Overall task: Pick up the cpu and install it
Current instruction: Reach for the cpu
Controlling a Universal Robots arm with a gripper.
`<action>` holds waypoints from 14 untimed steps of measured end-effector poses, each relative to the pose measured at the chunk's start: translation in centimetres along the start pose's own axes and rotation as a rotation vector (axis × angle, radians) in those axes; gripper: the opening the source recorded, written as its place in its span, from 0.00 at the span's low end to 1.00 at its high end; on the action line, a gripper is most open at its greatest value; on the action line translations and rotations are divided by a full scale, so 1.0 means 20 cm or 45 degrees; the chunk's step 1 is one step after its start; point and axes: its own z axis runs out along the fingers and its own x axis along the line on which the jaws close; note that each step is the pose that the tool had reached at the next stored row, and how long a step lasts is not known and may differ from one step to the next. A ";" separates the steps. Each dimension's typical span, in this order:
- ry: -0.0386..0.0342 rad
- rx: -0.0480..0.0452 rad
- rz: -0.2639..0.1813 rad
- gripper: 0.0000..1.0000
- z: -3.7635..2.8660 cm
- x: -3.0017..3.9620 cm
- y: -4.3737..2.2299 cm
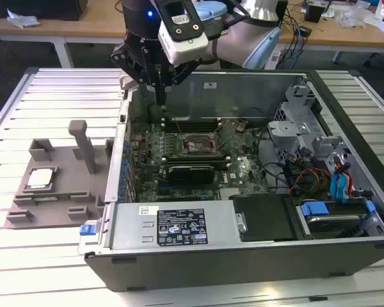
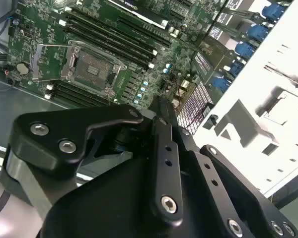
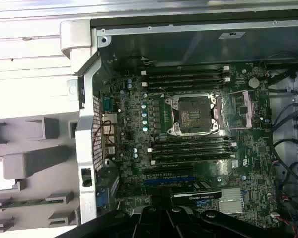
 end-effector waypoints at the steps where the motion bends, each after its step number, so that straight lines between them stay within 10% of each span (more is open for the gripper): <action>1: -0.0001 0.000 0.000 0.11 0.000 0.006 0.000; 14: -0.0001 0.000 0.000 0.11 -0.005 0.189 -0.014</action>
